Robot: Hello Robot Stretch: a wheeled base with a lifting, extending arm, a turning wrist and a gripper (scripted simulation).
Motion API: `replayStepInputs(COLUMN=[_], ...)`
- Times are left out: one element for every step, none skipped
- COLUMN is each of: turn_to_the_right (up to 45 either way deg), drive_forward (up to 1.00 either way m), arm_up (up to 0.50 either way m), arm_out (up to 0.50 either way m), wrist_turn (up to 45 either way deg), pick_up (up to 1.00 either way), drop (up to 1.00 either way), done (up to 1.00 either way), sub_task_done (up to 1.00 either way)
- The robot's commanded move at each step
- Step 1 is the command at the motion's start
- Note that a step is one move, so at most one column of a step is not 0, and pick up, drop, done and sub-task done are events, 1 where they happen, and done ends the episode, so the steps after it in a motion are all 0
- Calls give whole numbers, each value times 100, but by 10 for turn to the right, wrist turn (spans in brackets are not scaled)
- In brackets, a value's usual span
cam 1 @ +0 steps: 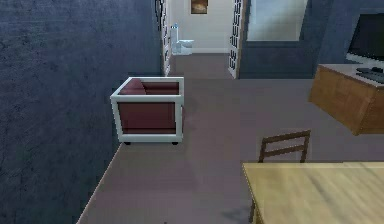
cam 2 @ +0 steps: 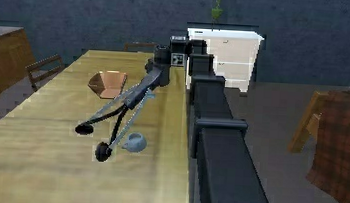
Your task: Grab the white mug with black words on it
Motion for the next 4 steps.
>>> replayStepInputs(turn_to_the_right=[0,0,0,0], drive_forward=[0,0,0,0], arm_up=[0,0,-30,0], arm_out=[0,0,0,0], wrist_turn=[450,450,0,0], pick_up=[0,0,0,100], drop=[0,0,0,0], done=[0,0,0,0], sub_task_done=[0,0,0,0])
